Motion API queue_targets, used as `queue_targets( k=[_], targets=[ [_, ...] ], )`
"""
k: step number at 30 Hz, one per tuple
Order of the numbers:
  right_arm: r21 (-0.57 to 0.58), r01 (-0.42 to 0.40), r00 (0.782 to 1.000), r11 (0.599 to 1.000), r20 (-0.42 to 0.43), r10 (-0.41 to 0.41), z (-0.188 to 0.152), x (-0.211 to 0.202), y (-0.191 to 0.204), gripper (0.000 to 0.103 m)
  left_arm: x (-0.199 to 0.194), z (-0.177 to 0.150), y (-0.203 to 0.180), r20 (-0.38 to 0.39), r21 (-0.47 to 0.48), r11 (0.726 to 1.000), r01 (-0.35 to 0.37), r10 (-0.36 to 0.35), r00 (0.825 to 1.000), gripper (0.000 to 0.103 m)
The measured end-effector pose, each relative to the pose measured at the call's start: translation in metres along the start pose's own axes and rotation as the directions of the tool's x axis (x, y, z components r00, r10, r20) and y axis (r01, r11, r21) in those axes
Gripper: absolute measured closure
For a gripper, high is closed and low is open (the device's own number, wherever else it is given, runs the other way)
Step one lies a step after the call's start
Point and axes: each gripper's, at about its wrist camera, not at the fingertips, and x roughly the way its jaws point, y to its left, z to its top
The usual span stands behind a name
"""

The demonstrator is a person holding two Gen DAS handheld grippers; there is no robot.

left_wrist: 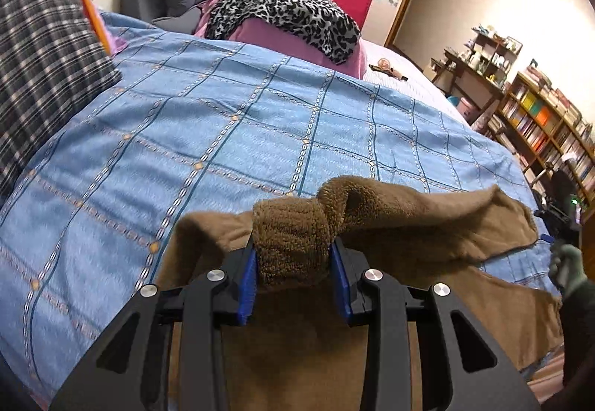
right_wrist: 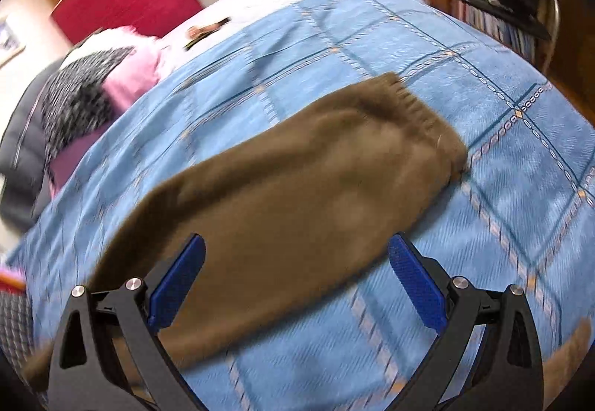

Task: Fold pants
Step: 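Grasp the pants leg cuff with the right tool while the left tool holds the edge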

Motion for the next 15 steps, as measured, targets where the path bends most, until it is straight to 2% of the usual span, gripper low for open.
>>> queue_targets(
  k=[5, 7, 11, 15],
  targets=[
    [0.205, -0.085, 0.995, 0.975, -0.029, 0.092, 0.051, 0.028, -0.040, 0.003, -0.019, -0.017, 0.015, -0.010, -0.068, 0.998, 0.011, -0.012, 1.000, 0.069],
    [0.256, -0.089, 0.995, 0.963, -0.019, 0.097, 0.066, 0.036, -0.050, 0.003, -0.023, -0.022, 0.020, -0.008, -0.095, 0.995, 0.017, -0.018, 1.000, 0.069],
    [0.282, -0.047, 0.998, 0.958, -0.023, 0.056, 0.087, 0.050, -0.064, 0.003, -0.029, -0.027, 0.023, -0.015, -0.108, 0.994, 0.013, -0.015, 1.000, 0.069],
    [0.334, -0.073, 0.995, 0.940, -0.041, 0.092, 0.096, 0.064, -0.080, 0.003, -0.038, -0.023, 0.025, 0.004, -0.098, 0.995, 0.017, -0.017, 1.000, 0.069]
  ],
)
